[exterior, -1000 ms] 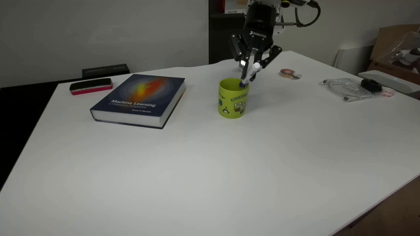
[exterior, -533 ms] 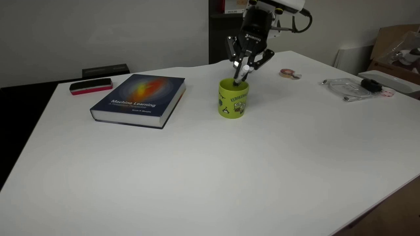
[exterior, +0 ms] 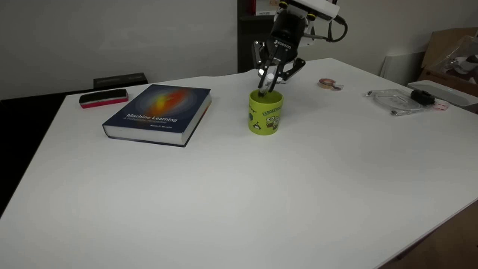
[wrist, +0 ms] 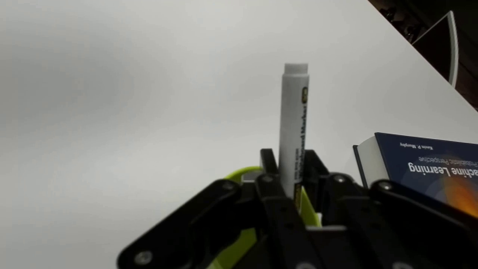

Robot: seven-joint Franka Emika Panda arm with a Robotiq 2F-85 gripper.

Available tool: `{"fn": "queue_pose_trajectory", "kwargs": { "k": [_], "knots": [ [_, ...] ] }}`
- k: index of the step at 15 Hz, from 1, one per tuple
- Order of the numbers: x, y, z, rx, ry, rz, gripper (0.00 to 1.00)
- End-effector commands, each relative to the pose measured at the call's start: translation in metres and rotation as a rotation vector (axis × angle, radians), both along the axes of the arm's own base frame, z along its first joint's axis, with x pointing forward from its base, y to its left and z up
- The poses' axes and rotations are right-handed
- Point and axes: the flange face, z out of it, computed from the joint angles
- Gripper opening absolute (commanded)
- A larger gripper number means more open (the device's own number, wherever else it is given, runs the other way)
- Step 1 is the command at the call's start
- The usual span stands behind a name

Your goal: Put the marker in the green cup

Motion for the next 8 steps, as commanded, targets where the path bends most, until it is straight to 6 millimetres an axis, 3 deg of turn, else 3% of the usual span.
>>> {"fn": "queue_pose_trajectory", "kwargs": {
  "k": [1,7,8],
  "knots": [
    [0.010,-0.003,0.001,0.024,0.019,-0.034,0.56],
    [0.015,-0.004,0.015,0.018,-0.021,-0.055,0.98],
    [0.016,-0.003,0.020,0.008,-0.034,-0.057,0.99]
  ]
}}
